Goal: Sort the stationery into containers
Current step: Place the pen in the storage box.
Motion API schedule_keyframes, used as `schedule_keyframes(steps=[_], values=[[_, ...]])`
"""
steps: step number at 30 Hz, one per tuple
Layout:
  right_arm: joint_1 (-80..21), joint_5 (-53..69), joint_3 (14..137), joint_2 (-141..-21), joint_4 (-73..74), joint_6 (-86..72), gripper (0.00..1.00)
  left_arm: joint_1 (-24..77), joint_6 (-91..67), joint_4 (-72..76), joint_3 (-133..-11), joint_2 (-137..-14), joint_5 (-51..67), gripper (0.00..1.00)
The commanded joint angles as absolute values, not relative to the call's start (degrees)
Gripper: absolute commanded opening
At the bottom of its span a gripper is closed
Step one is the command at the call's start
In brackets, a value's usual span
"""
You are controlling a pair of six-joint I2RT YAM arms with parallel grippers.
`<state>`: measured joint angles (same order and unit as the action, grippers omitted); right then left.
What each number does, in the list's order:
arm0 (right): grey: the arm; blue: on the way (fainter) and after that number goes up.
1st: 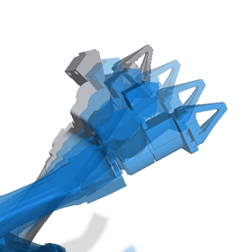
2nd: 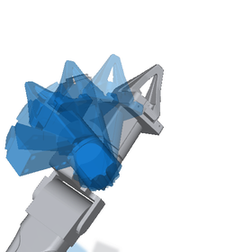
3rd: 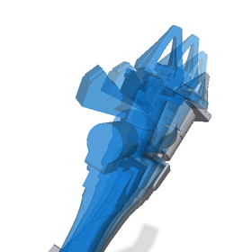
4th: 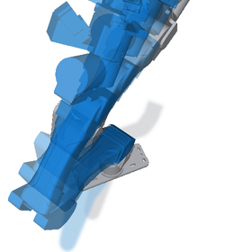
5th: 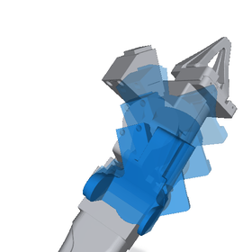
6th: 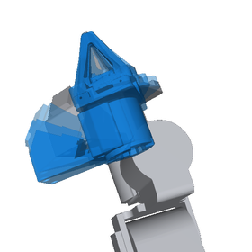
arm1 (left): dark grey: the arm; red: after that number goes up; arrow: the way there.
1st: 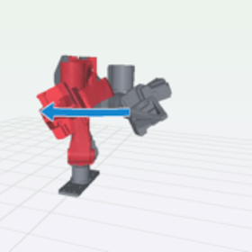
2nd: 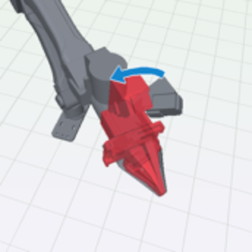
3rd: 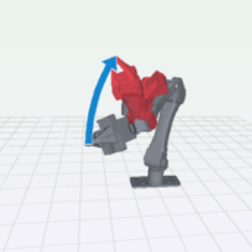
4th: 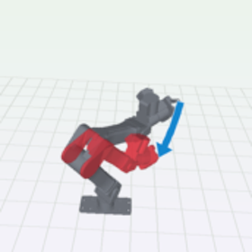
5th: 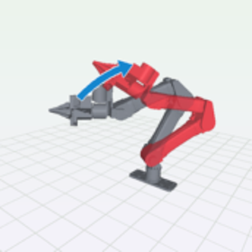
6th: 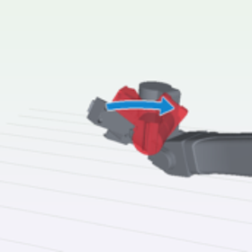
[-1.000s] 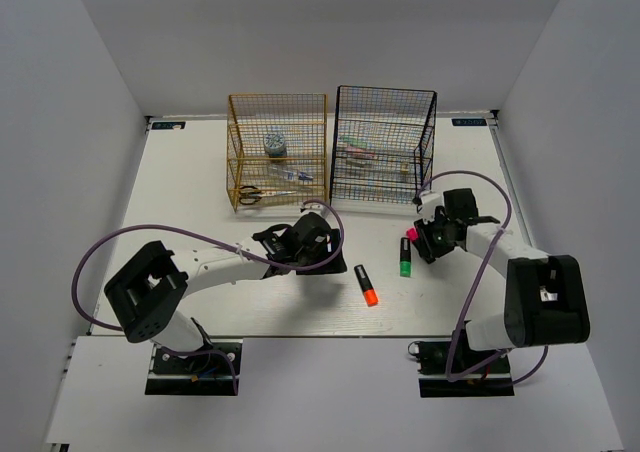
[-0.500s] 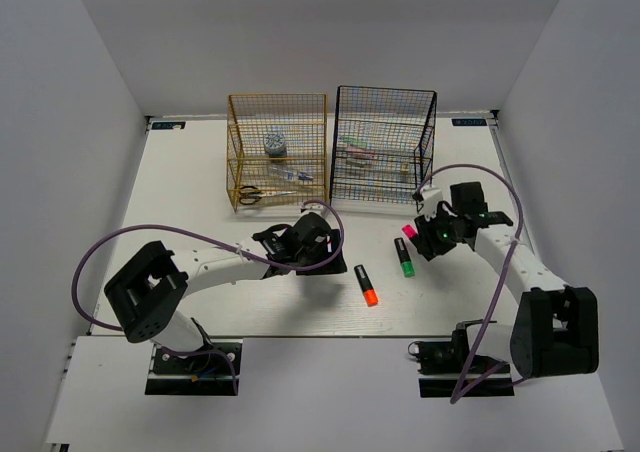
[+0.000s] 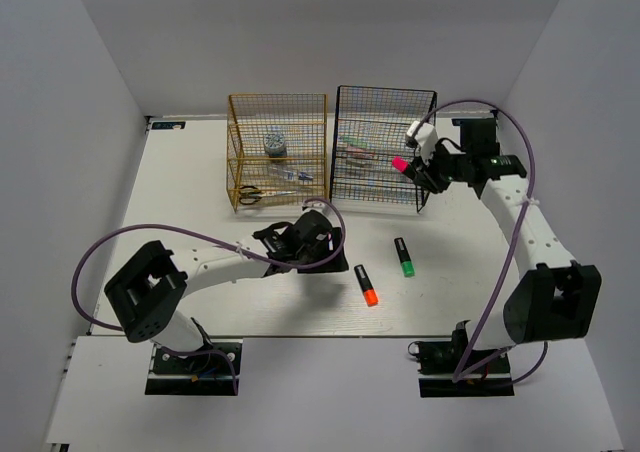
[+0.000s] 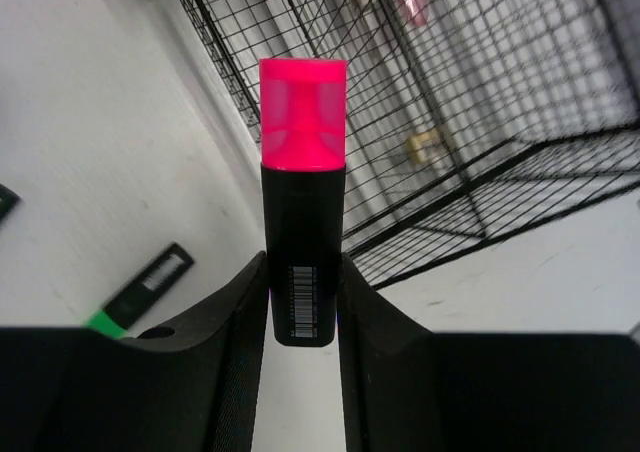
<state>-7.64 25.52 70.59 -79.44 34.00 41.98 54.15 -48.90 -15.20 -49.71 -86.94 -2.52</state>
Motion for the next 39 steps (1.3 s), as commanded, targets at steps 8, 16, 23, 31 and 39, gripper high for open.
schedule_keyframes(steps=[8, 16, 23, 31, 39], values=[[-8.53, 26.64, 84.9, -91.49, 43.61, 74.78, 0.0, 55.02, -48.08, -18.01, -56.59, -90.79, -1.85, 0.8], [-9.23, 21.27, 81.92, -94.57, 36.66, 81.91, 0.0, 55.11, -48.52, -18.63, -59.06, -93.86, -1.58, 0.8], [-9.84, 20.13, 79.81, -95.71, 32.43, 80.86, 0.11, 56.25, -48.34, -20.65, -63.36, -97.03, -2.29, 0.8], [-10.28, 19.51, 80.94, -97.56, 29.09, 78.05, 0.38, 59.24, -48.25, -23.82, -68.9, -100.02, -5.18, 0.8], [-9.76, 21.97, 79.46, -93.96, 26.38, 71.99, 0.54, 61.35, -50.62, -26.19, -70.22, -102.65, -7.38, 0.78]])
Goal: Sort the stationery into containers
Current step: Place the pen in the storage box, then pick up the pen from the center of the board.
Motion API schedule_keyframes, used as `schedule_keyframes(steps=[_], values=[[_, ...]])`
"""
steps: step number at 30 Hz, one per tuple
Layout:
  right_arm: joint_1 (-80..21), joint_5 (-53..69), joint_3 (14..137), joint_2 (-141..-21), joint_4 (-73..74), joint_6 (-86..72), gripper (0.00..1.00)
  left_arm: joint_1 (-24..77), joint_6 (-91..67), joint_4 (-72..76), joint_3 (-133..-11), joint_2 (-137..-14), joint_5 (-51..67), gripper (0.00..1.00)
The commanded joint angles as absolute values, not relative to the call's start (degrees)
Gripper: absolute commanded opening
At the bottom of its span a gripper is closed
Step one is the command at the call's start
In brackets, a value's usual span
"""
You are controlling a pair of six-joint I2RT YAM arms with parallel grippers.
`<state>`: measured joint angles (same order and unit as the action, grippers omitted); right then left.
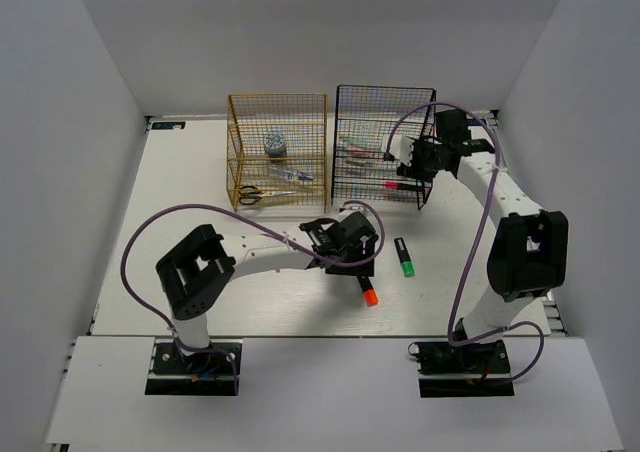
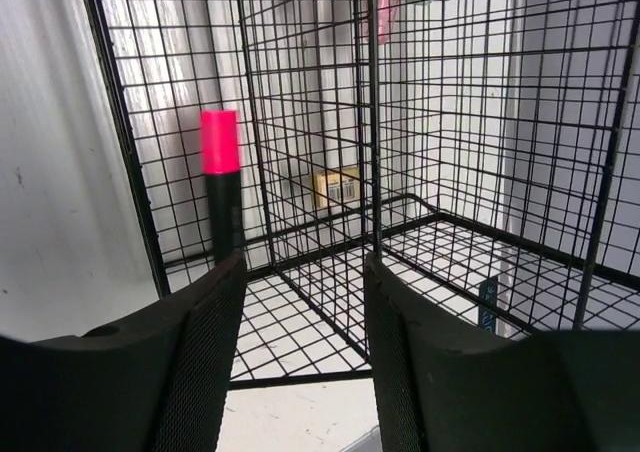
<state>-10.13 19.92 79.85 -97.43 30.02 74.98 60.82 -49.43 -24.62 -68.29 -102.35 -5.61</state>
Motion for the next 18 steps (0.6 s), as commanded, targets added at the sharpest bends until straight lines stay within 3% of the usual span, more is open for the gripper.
schedule_keyframes(steps=[1, 2, 4, 5, 8, 14, 18], values=[[-9.76, 22.84, 79.19, -93.43, 26.28, 70.76, 0.54, 61.43, -51.23, -26.28, -70.4, -102.83, -7.38, 0.77], [-9.76, 23.11, 78.93, -92.21, 25.84, 68.66, 0.51, 61.61, -51.33, -26.37, -70.92, -103.35, -7.38, 0.77], [-9.49, 25.21, 79.1, -89.84, 25.93, 63.3, 0.07, 61.87, -51.76, -26.19, -71.28, -103.88, -7.73, 0.73], [-9.49, 25.4, 79.28, -89.13, 25.41, 55.45, 0.0, 62.05, -51.77, -26.37, -71.71, -104.15, -7.91, 0.72], [-9.32, 24.52, 76.74, -84.21, 21.55, 41.65, 0.0, 62.66, -52.56, -26.28, -72.59, -105.2, -8.17, 0.7], [-8.62, 27.24, 67.95, -73.84, 20.57, 29.8, 0.0, 63.11, -55.36, -26.89, -76.11, -108.28, -9.13, 0.64], [-8.18, 26.11, 59.0, -64.7, 16.62, 25.67, 0.0, 64.07, -59.22, -39.15, -84.08, -112.14, -13.69, 0.57]])
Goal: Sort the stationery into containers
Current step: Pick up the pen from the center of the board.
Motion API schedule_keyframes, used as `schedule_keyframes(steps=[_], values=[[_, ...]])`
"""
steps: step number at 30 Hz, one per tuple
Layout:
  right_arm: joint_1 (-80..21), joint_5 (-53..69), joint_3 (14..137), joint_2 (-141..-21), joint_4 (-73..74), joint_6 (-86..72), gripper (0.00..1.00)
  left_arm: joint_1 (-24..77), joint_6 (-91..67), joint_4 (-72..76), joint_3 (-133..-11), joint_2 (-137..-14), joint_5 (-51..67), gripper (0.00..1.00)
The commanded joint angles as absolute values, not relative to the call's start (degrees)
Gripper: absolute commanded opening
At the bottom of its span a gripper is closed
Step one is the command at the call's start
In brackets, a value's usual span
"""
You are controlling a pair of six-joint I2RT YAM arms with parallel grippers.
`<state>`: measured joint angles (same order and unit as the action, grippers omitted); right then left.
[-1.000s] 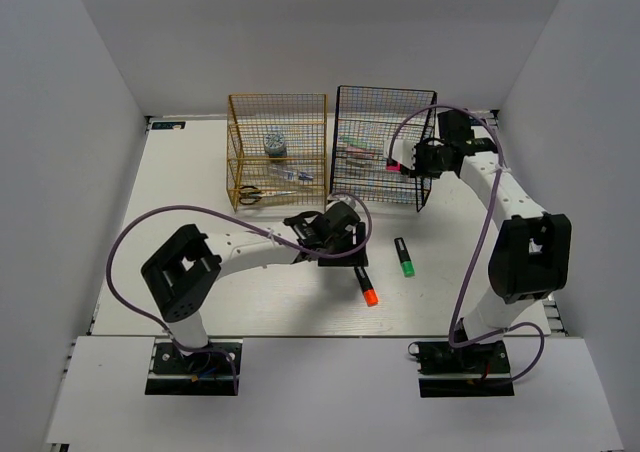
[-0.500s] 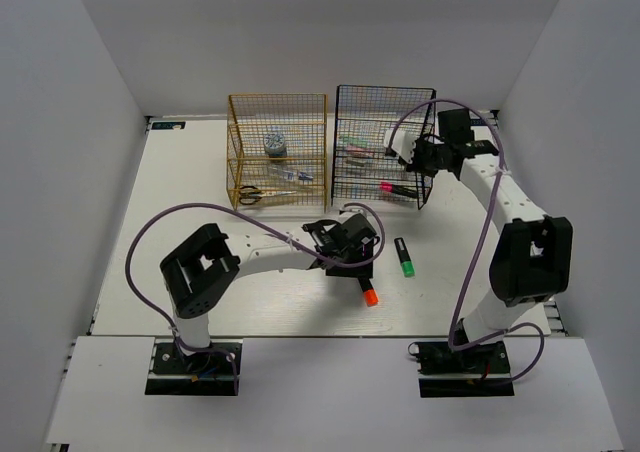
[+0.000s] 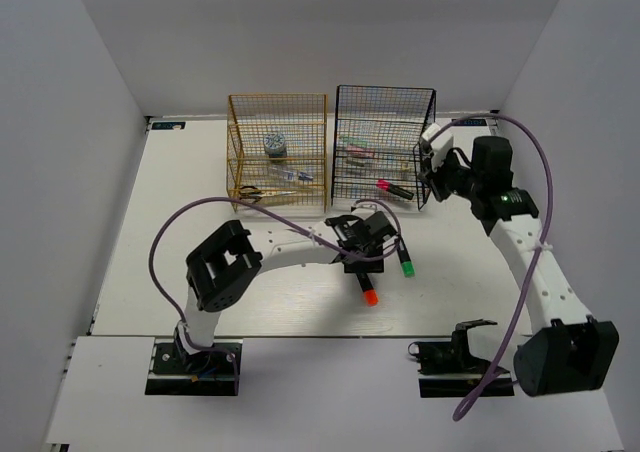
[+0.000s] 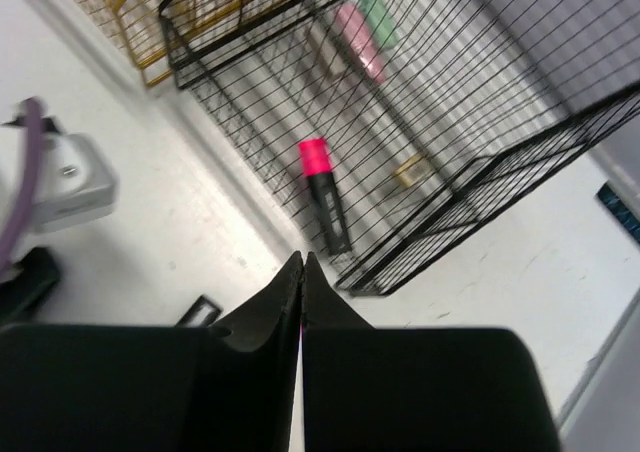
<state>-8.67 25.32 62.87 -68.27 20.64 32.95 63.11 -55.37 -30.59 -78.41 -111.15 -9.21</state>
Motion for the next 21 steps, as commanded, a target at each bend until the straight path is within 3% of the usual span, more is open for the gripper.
schedule_keyframes(steps=[1, 17, 21], values=[[-8.0, 25.67, 58.28, -63.9, 17.05, 24.71, 0.0, 64.77, -60.46, -42.94, -86.9, -113.63, -15.36, 0.56], [-3.78, 24.87, 51.86, -58.71, 15.91, 19.08, 0.0, 67.5, -67.15, -46.93, -86.75, -115.21, -19.51, 0.65], [-2.73, 25.49, 50.54, -57.31, 16.17, 17.76, 0.37, 67.41, -68.11, -46.85, -88.85, -118.03, -18.89, 0.65]])
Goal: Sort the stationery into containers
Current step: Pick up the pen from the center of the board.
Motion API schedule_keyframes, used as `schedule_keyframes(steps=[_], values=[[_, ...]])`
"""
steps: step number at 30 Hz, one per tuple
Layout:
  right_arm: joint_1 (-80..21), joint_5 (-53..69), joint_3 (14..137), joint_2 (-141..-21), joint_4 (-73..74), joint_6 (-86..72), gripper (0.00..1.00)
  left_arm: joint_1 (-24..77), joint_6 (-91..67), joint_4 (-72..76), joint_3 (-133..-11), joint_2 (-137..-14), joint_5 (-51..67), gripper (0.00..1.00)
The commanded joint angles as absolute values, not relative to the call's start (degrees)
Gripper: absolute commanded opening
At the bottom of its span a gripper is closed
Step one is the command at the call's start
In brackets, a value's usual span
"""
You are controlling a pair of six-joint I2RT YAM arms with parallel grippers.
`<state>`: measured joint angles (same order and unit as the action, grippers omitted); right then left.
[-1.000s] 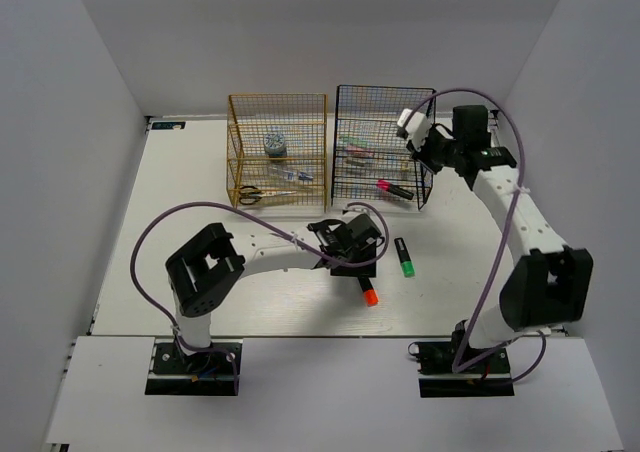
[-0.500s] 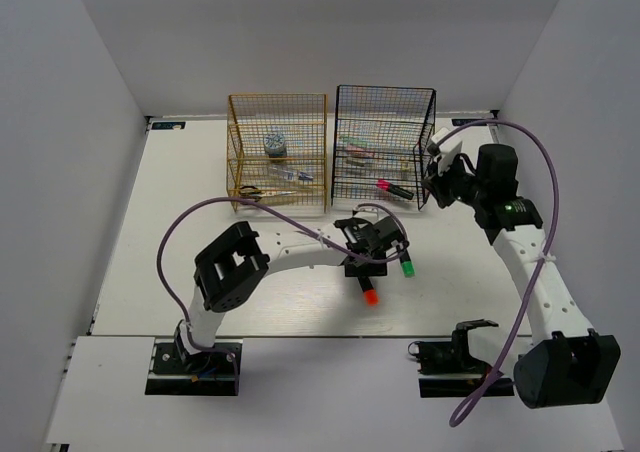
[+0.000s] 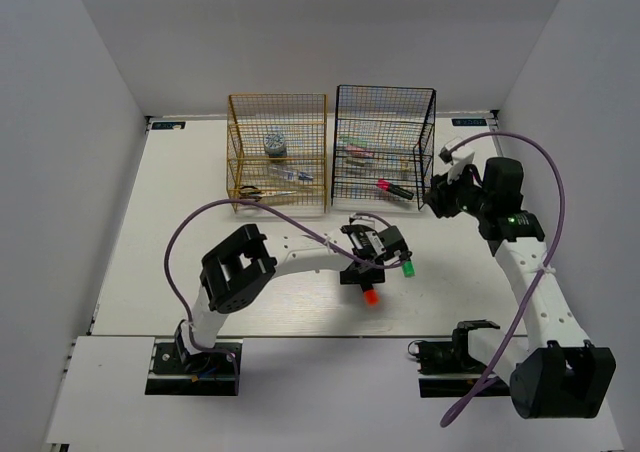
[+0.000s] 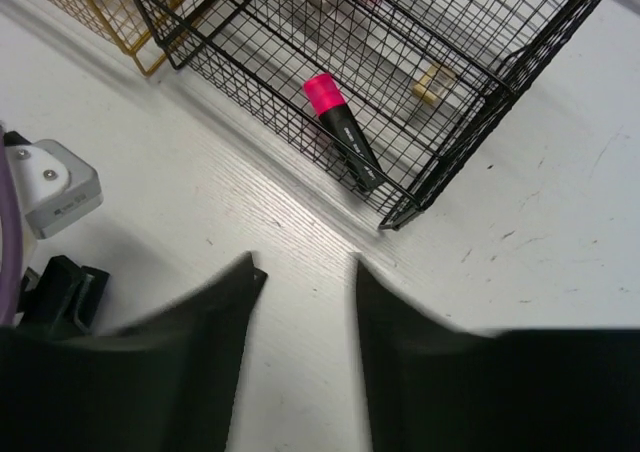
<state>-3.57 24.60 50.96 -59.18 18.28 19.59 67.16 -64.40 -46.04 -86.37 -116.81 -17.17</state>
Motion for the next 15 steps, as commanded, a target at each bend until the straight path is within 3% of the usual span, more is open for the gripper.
schedule_keyframes(steps=[1, 3, 7, 12, 15], values=[[-2.81, 25.84, 50.36, -56.78, 16.52, 17.58, 0.55, 67.5, -68.12, -46.85, -89.29, -118.65, -18.81, 0.65], [-2.37, 25.66, 49.92, -56.69, 16.96, 16.79, 0.62, 67.5, -68.38, -47.55, -90.52, -119.35, -18.81, 0.64], [-1.67, 26.01, 48.61, -55.9, 17.75, 15.82, 0.62, 67.5, -68.91, -48.78, -91.32, -120.76, -18.81, 0.54], [-0.79, 26.19, 47.29, -54.58, 17.4, 14.24, 0.62, 67.5, -69.43, -48.95, -89.48, -120.32, -17.84, 0.18], [1.04, 26.37, 46.32, -53.96, 17.05, 13.89, 0.62, 67.41, -68.65, -49.22, -88.51, -119.01, -17.49, 0.05]])
